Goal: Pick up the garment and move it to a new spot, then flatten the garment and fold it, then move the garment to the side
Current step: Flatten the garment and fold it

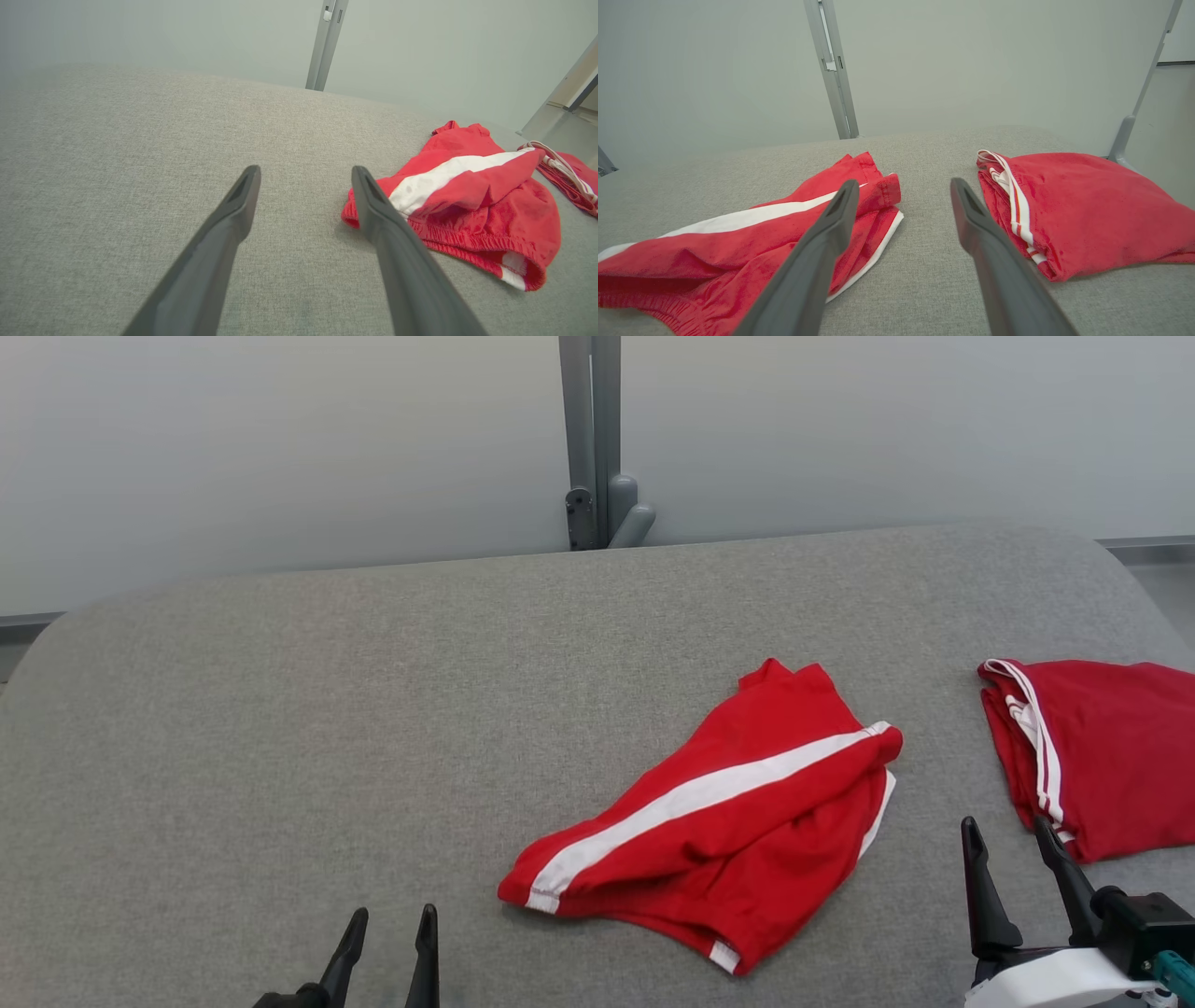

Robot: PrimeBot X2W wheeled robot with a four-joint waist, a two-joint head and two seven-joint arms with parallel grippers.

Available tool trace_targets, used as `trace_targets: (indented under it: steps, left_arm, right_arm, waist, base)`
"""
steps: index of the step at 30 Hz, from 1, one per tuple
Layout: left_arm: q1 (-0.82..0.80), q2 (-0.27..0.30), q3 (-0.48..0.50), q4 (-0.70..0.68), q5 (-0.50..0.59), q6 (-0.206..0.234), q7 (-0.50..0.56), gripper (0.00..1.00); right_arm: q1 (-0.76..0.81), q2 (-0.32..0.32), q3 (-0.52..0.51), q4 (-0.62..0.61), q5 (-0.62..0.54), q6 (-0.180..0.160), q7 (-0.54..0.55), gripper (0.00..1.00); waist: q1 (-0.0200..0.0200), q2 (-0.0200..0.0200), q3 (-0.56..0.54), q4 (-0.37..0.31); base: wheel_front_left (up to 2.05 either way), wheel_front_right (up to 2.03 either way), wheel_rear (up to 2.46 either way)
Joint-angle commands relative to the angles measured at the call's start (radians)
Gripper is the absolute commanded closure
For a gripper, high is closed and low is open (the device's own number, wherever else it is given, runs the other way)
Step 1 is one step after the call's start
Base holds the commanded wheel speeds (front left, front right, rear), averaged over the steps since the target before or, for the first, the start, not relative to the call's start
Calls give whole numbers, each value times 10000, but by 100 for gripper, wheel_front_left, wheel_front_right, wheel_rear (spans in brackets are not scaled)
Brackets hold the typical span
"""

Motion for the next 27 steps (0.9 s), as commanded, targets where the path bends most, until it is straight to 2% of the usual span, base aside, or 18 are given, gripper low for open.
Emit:
trace_targets:
  steps: [1, 17, 24, 27]
  left_arm:
    - [-34, 5, 28, -22, 6, -40, -24, 0]
    - [45, 0, -118, 1, -272, 117, -24, 0]
    - [-282, 3, -774, 487, -1392, 403, 162, 0]
    - [-550, 7, -1189, 395, -2267, 728, 769, 0]
  right_arm:
    - [-32, -21, 24, 15, 40, -10, -27, 0]
    - [-54, -79, 212, 27, 114, -12, -27, 0]
    - [-605, -429, 459, 162, 551, -12, -27, 0]
    - [-1148, -928, 715, 576, 908, -12, -24, 0]
  waist:
    - [0, 0, -8, 71]
    - [0, 0, -22, 277]
    - [0, 0, 82, 245]
    - [0, 0, 170, 238]
  base:
    - [0, 0, 0]
    - [0, 0, 0]
    - [0, 0, 0]
    - [0, 0, 0]
